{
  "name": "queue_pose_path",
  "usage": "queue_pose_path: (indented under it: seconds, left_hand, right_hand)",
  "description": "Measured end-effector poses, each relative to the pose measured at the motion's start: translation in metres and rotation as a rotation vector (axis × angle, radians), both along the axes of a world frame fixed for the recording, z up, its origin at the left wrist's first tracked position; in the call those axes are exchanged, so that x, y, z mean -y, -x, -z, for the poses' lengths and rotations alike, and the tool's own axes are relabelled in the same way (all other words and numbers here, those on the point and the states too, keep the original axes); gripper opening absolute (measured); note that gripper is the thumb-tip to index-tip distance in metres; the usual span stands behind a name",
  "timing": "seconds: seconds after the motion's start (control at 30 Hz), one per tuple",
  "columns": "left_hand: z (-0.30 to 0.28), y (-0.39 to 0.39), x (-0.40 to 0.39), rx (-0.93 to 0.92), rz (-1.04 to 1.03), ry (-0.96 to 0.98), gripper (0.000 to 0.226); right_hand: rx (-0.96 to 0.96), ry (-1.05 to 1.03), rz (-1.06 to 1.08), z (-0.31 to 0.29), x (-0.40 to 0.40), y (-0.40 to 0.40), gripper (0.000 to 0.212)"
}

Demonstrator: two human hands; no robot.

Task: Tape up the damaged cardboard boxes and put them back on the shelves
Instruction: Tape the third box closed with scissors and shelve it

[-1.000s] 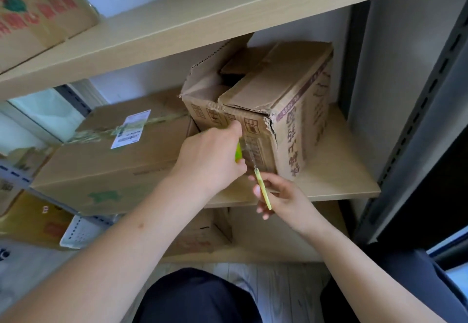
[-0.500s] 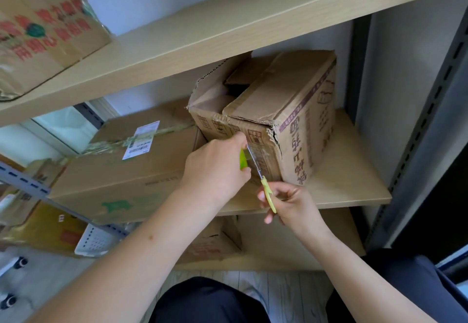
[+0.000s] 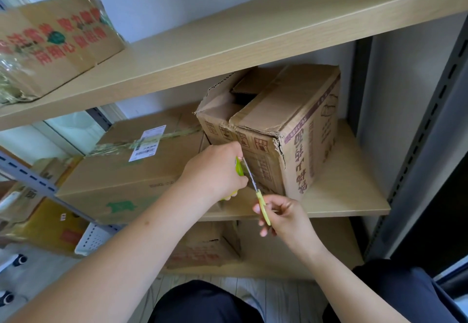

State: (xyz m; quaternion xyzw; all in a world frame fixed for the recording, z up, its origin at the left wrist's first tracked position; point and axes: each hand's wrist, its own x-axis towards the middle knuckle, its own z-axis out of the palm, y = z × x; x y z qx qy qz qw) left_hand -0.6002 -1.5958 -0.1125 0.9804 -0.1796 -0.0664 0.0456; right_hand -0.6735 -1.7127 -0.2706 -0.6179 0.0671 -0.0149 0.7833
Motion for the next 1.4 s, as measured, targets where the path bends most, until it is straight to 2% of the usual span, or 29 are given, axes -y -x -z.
queue_pose_path:
  seconds: [0.13,0.27,0.37,0.43,0.5,0.63,0.7,0.8,0.87,0.97,1.07,1.2,1.4]
  left_hand:
    - [0.001,-0.001,-0.012,-0.058,-0.020,0.014,0.022]
    - [0.008,0.000,-0.020,-0.137,-0.026,0.079,0.023]
    - [0.014,0.002,-0.028,-0.224,-0.053,0.162,0.024]
    - [0.019,0.006,-0.036,-0.341,-0.092,0.303,0.024]
    - [0.024,0.012,-0.044,-0.449,-0.145,0.492,0.024]
    - [0.035,0.030,-0.060,-0.471,-0.211,0.775,0.023]
    - [0.048,0.043,-0.064,-0.451,-0.243,0.897,0.023]
    - [0.079,0.060,-0.065,-0.473,-0.343,1.140,0.025]
    - [0.103,0.066,-0.064,-0.478,-0.451,1.295,0.028]
    - [0.131,0.073,-0.067,-0.434,-0.582,1.321,0.022]
    - [0.138,0.076,-0.072,-0.473,-0.568,1.337,0.027]
    - [0.138,0.075,-0.066,-0.432,-0.527,1.330,0.022]
    - [0.141,0.071,-0.063,-0.419,-0.535,1.371,0.021]
  right_hand:
    - [-0.037,0.101,-0.135,0.000,-0.007,0.001,0.013]
    - [-0.025,0.224,-0.218,-0.002,-0.006,0.005,0.055]
    - [-0.067,0.241,-0.282,-0.004,-0.001,0.013,0.047]
    - [-0.113,0.212,-0.336,-0.007,0.002,0.023,0.042]
    - [-0.178,0.196,-0.356,-0.010,0.004,0.032,0.049]
    - [-0.282,0.235,-0.245,-0.014,0.001,0.046,0.048]
    - [-0.201,0.410,-0.141,-0.015,0.002,0.050,0.051]
    - [0.025,0.873,-0.032,-0.020,0.010,0.048,0.043]
    - [0.171,1.033,0.012,-0.033,0.011,0.042,0.045]
    - [0.315,1.199,0.063,-0.059,0.014,0.027,0.057]
    - [0.266,1.284,0.085,-0.083,0.019,0.009,0.062]
    - [0.157,1.265,0.066,-0.097,0.013,-0.012,0.059]
    - [0.120,1.221,-0.031,-0.097,-0.006,-0.023,0.057]
